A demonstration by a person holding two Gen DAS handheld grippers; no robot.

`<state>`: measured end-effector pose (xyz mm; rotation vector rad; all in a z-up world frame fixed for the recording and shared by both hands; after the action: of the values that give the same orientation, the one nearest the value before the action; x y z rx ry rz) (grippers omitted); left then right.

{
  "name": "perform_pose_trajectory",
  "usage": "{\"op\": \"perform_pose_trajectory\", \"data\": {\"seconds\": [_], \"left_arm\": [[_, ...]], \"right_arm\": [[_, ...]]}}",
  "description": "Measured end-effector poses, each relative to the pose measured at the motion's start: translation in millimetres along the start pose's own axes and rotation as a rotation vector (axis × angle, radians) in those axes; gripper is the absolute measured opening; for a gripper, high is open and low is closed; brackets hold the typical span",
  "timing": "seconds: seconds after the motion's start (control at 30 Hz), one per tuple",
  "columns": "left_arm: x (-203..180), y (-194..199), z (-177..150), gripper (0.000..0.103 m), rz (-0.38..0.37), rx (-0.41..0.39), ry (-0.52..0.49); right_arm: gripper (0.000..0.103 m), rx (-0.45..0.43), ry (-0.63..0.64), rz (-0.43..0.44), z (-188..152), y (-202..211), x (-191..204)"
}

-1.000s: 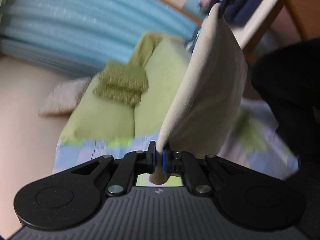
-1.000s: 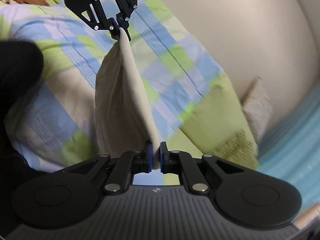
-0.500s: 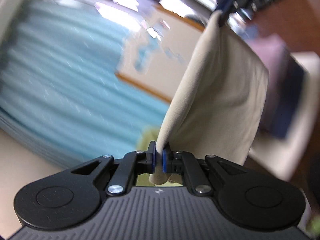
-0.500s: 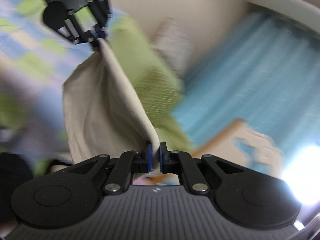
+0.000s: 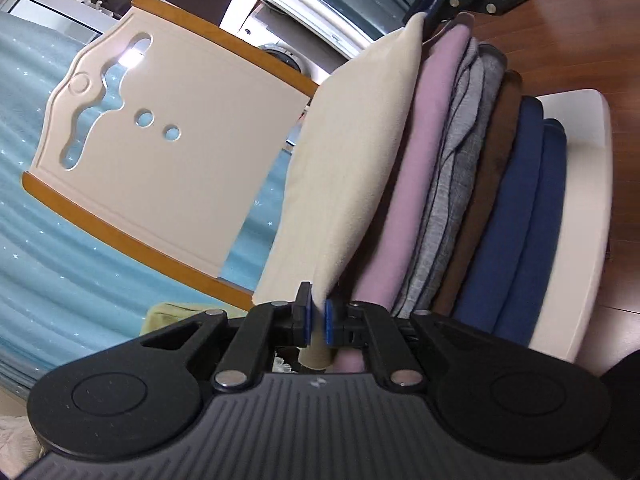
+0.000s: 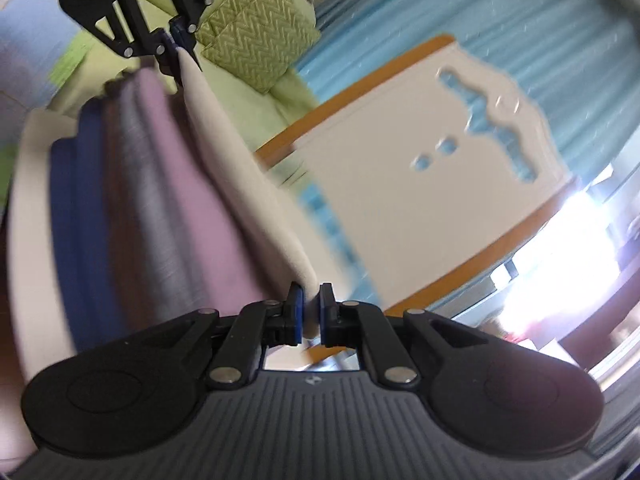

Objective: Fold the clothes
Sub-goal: 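Carry the folded beige top with both grippers to the clothes stack on the chair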

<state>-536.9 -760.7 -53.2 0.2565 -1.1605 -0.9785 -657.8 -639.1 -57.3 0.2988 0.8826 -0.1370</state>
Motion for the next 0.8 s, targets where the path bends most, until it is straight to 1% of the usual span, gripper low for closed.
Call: {"op": "perform_pose_trajectory", "data": {"seconds": [0.07, 0.13, 0.2, 0.27, 0.33, 0.37, 0.43, 0.57, 0.63, 0.67, 0.7, 0.8], "left_arm": [[11.3, 0.3, 1.7, 0.005, 0.011, -0.011, 0.000], [21.1, 4.7, 8.1, 0.005, 0.027, -0.029, 0.009], [14.4, 10.8, 11.1, 0.005, 0.022, -0.033, -0.009], [3.9, 11.5, 5.2, 0.005, 0.007, -0.025, -0.022], [-11.2, 6.3, -1.5, 0.005, -0.007, -0.008, -0.044], [-16.3, 4.4, -3.7, 0.005, -0.003, -0.005, -0.053], [-24.0, 2.7, -7.1, 0.005, 0.012, -0.003, -0.066], [-19.3, 10.9, -6.8, 0.005, 0.056, -0.035, -0.011], [-17.4, 13.8, -9.1, 0.005, 0.062, -0.048, 0.025], [-17.8, 13.1, -9.0, 0.005, 0.059, -0.049, 0.024], [-19.0, 12.7, -8.0, 0.005, 0.062, -0.047, 0.012], [-26.5, 16.7, -5.6, 0.005, 0.070, -0.032, -0.025]], "right_arm": [[0.005, 0.003, -0.002, 0.000, 3.3, 0.1, 1.8], [0.005, -0.006, 0.002, -0.020, 8.1, -0.8, -6.0], [0.005, -0.017, -0.006, -0.039, 7.7, 1.9, -17.9], [0.005, -0.010, -0.015, -0.028, 5.1, 9.9, -15.1], [0.005, -0.006, 0.025, -0.014, 1.8, 11.2, -4.3], [0.005, -0.003, 0.072, -0.009, -5.1, 11.7, 10.4], [0.005, -0.005, 0.063, -0.024, -5.7, 13.6, 12.0], [0.005, -0.026, 0.032, -0.059, 4.8, 17.3, 3.8], [0.005, -0.026, 0.005, -0.051, 5.9, 23.9, 6.3], [0.005, -0.007, 0.002, -0.023, 1.3, 24.2, 13.6], [0.005, -0.003, 0.008, -0.016, -3.8, 26.2, 18.8], [0.005, 0.006, 0.030, -0.026, -9.0, 20.9, 22.4]]}}
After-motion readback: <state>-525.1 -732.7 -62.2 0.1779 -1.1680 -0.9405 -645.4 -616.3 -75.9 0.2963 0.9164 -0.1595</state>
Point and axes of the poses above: each gripper's, at about its wrist camera, not at the fingertips, and y roughly against the way its jaws point, x to its left, z to its top, the point moved 9 cm from there along -y, roughly the way its jaws point, and after that the axes turned 12 degrees about -z, right-handed, at the moved point
